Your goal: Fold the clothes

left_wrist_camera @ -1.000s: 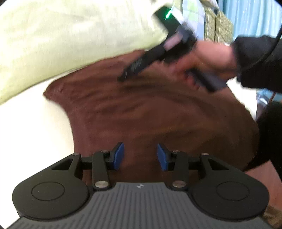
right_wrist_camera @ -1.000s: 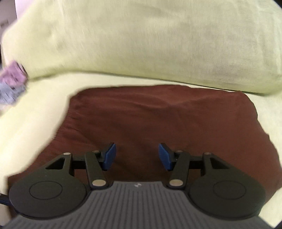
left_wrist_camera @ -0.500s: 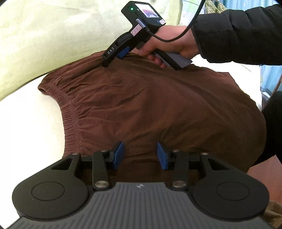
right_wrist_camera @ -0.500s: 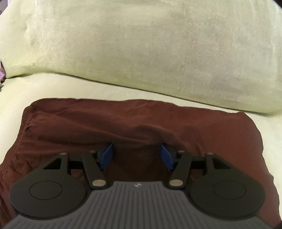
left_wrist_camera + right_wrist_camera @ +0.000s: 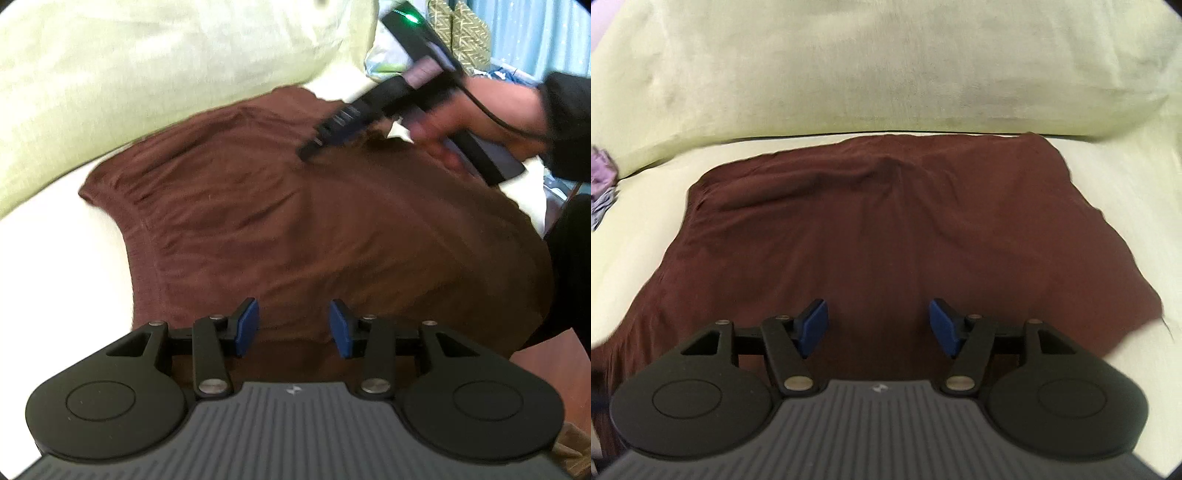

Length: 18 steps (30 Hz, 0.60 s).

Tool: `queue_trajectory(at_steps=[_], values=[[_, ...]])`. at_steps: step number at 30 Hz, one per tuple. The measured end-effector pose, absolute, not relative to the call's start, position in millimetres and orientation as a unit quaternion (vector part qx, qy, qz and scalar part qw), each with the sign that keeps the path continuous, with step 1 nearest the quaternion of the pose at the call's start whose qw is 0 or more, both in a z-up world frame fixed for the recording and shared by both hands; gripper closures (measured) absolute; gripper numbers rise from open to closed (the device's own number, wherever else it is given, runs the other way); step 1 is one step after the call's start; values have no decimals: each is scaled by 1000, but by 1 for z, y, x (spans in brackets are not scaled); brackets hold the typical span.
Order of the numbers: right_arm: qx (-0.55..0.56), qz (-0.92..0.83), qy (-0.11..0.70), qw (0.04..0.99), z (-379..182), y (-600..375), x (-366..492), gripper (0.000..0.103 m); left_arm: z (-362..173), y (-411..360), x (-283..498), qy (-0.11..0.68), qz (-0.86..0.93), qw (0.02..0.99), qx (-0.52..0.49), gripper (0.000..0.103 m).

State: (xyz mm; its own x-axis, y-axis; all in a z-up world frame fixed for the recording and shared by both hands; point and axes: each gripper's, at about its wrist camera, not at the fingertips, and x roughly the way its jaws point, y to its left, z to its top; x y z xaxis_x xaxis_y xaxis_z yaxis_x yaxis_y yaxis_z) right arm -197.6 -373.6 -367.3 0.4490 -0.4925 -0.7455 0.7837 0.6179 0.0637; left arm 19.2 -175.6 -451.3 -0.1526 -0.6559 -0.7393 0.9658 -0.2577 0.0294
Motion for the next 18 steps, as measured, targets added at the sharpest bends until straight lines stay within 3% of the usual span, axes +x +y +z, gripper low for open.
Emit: queue_trajectory(at_steps=[5, 10, 12, 18], values=[[226, -394, 320, 831, -353, -337, -239, 45, -433, -223, 26, 200, -731, 569, 319, 53], [215, -396, 344, 824, -362, -288, -263, 44, -422, -309, 32, 170, -742, 565, 317, 53], [206, -396, 357, 820, -367, -274, -265, 38, -420, -341, 31, 166, -746, 563, 316, 53], [192, -397, 376, 815, -372, -241, -278, 36, -452, -445, 35, 225, -754, 538, 302, 53]])
